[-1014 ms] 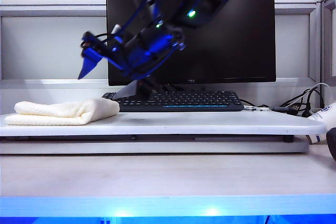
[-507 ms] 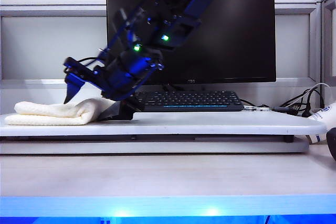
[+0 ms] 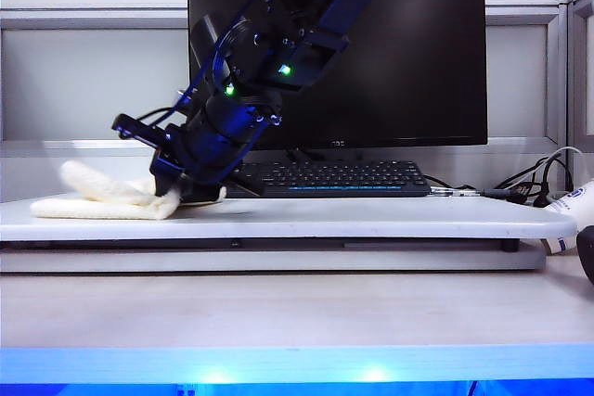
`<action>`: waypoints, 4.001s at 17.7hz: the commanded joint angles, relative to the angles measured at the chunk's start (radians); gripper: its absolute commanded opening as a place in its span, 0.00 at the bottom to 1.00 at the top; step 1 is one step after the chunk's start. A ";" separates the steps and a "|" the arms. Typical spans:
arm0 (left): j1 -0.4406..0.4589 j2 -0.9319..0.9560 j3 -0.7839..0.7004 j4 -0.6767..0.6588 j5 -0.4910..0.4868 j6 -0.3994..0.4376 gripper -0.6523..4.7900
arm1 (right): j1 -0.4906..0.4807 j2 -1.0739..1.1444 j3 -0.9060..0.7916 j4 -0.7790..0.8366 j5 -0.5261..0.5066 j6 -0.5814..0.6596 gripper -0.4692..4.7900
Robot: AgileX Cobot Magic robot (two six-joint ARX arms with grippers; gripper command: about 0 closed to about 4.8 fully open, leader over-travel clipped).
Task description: Wipe the tabletop with a clean cloth to remove dust and stains.
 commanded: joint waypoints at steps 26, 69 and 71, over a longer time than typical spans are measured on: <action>0.001 0.000 0.000 -0.019 0.013 -0.003 0.11 | -0.491 -0.570 -0.986 0.040 0.067 0.014 0.08; 0.000 0.000 0.000 -0.018 0.016 -0.004 0.11 | 0.050 0.135 0.187 -0.270 0.002 0.076 0.08; 0.000 0.000 0.000 -0.018 0.016 -0.004 0.11 | 0.044 0.135 0.187 -0.296 0.002 0.074 0.08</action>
